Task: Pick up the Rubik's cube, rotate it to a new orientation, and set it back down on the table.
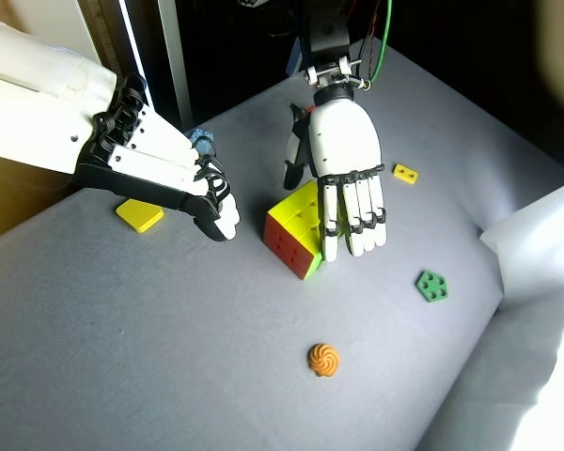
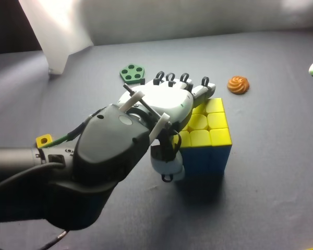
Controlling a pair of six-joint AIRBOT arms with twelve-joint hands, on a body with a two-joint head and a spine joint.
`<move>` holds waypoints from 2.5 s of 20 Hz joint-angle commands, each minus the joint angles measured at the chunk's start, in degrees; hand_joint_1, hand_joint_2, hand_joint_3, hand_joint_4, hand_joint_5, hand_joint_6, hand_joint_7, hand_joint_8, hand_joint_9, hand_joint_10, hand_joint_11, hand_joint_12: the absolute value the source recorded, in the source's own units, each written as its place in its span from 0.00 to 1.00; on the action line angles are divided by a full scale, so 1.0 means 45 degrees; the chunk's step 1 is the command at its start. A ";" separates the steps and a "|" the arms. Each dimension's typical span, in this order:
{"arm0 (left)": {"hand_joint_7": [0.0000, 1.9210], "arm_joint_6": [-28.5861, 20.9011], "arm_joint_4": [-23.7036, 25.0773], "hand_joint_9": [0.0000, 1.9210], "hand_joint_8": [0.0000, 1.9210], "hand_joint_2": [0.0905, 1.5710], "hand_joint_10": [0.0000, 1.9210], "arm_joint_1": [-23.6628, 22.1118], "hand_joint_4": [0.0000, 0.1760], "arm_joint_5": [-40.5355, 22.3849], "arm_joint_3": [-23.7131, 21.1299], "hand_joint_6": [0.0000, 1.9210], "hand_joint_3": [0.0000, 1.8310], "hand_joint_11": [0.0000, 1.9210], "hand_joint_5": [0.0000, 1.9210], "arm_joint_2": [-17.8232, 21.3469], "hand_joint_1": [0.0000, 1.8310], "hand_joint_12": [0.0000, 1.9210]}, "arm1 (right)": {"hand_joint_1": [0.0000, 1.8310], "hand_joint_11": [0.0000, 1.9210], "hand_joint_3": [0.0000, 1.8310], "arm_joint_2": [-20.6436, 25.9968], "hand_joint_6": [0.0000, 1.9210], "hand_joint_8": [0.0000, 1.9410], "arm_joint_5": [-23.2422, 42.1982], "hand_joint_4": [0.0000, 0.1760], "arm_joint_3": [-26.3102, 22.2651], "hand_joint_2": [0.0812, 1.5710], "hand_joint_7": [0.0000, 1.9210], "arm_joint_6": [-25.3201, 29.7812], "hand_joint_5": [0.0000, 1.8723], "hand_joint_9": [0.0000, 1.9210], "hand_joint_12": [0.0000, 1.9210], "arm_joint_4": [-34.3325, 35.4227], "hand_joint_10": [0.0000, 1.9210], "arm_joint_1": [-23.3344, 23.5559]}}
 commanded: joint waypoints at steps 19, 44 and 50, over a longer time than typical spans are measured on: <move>0.00 0.2137 -0.1302 0.00 0.00 0.50 0.00 -0.0719 1.00 0.0263 0.0848 0.00 0.01 0.00 0.01 -0.0119 0.71 0.00 | 0.09 0.00 0.00 -0.0003 0.00 0.00 -0.0771 0.00 -0.0048 0.54 0.15 -0.0039 0.17 0.13 0.32 0.0631 0.00 0.0091; 0.00 0.2396 -0.3037 0.00 0.00 0.49 0.00 -0.1030 1.00 -0.0322 0.1397 0.00 0.00 0.00 0.02 -0.1008 0.66 0.00 | 0.09 0.00 0.00 0.0003 0.00 0.00 -0.0771 0.00 -0.0047 0.54 0.15 -0.0081 0.17 0.14 0.33 0.0631 0.00 0.0088; 0.00 0.2396 -0.3071 0.00 0.00 0.50 0.00 -0.1033 1.00 -0.0264 0.1388 0.00 0.00 0.00 0.01 -0.1017 0.65 0.00 | 0.11 0.00 0.00 0.0005 0.00 0.00 -0.0771 0.00 -0.0047 0.54 0.17 -0.0088 0.19 0.15 0.34 0.0631 0.00 0.0088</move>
